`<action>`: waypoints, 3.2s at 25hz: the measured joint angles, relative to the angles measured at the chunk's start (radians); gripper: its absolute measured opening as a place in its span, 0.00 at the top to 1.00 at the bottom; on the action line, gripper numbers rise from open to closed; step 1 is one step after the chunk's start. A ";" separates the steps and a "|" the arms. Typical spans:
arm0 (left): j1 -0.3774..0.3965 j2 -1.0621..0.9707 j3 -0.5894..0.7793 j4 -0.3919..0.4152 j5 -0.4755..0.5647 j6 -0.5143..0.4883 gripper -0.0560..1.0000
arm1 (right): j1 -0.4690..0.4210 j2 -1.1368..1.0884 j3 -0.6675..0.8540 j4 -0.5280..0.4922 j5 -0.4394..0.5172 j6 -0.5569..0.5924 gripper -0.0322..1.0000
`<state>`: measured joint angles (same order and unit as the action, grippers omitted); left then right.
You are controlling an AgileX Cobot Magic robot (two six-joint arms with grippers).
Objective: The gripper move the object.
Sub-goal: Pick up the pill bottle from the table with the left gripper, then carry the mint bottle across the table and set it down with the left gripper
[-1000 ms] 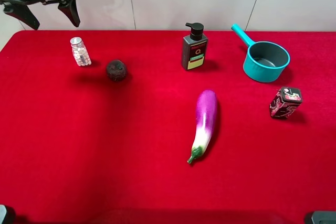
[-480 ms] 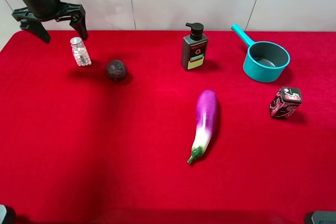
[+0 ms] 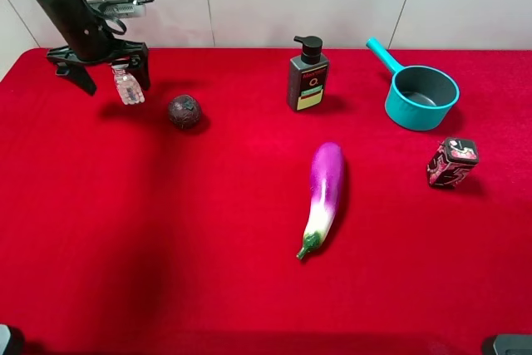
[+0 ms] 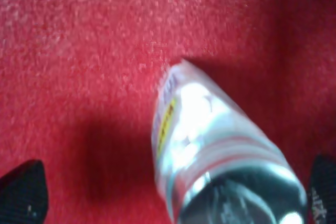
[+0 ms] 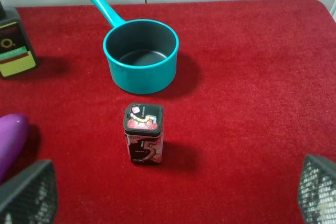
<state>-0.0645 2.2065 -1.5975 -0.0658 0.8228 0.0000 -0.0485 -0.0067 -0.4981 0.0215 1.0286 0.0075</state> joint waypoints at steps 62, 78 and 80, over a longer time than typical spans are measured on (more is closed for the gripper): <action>-0.005 0.024 -0.351 -0.003 0.363 0.000 0.53 | 0.000 0.000 0.000 -0.001 -0.001 0.000 0.30; -0.259 -0.093 -0.379 0.028 0.365 -0.034 0.53 | 0.000 0.000 0.000 -0.003 -0.001 0.000 0.30; -0.297 -0.104 -0.379 0.029 0.365 -0.039 0.53 | 0.000 0.000 0.000 -0.003 -0.001 0.000 0.30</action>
<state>-0.3616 2.1024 -1.9762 -0.0369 1.1877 -0.0390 -0.0485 -0.0067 -0.4981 0.0188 1.0277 0.0075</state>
